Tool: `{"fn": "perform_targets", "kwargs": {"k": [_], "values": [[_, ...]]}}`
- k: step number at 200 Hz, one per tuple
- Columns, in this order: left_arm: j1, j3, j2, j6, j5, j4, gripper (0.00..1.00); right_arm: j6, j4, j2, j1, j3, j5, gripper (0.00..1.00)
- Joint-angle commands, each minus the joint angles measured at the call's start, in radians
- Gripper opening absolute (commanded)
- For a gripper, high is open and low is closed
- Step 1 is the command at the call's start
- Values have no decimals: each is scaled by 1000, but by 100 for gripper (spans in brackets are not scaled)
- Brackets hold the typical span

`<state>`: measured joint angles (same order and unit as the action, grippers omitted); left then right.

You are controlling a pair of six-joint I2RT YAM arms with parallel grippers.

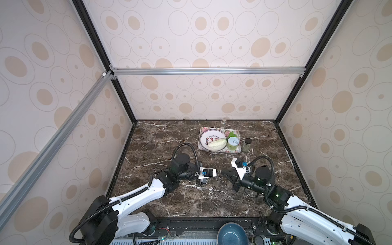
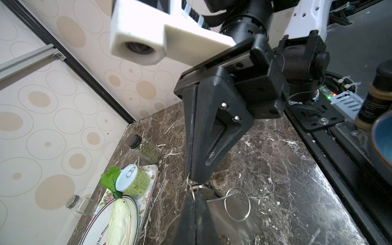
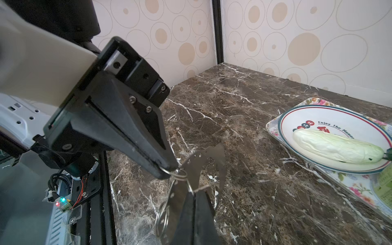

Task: Attach keys to a key ring
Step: Insert the key into the keyring.

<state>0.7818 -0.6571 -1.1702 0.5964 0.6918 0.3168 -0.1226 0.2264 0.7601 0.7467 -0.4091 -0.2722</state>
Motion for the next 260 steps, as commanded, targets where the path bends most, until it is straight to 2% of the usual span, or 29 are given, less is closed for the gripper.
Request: {"fn": "perform_targets", "kwargs": {"k": [1, 58, 91, 106, 119, 143, 151, 177, 203, 227, 260], "values": [[16, -6, 26, 21, 48, 46, 0, -7, 29, 4, 0, 10, 24, 0], [17, -22, 15, -61, -2, 73, 0, -3, 27, -20, 0, 17, 26, 0], [15, -28, 13, -151, -46, 119, 0, -5, 21, -27, 0, 16, 32, 6], [16, -24, 8, -251, -83, 183, 0, -7, 17, -31, -1, 15, 36, 12], [16, -25, -1, -356, -137, 236, 0, -12, 17, -40, 0, 18, 49, 23], [16, -71, -18, -518, -215, 229, 0, -13, 9, -74, 0, 27, 84, 38], [17, -91, -20, -580, -283, 215, 0, -13, 2, -90, 0, 29, 104, 41], [15, -83, 7, -765, -384, 280, 0, -9, -9, -139, 0, 42, 151, 47], [16, -53, 67, -909, -429, 319, 0, -1, -9, -165, 0, 53, 188, 51], [17, -30, 114, -942, -431, 331, 0, 1, -3, -157, 0, 56, 196, 53], [16, -35, 102, -967, -436, 329, 0, 6, 1, -130, 0, 45, 179, 54]]}}
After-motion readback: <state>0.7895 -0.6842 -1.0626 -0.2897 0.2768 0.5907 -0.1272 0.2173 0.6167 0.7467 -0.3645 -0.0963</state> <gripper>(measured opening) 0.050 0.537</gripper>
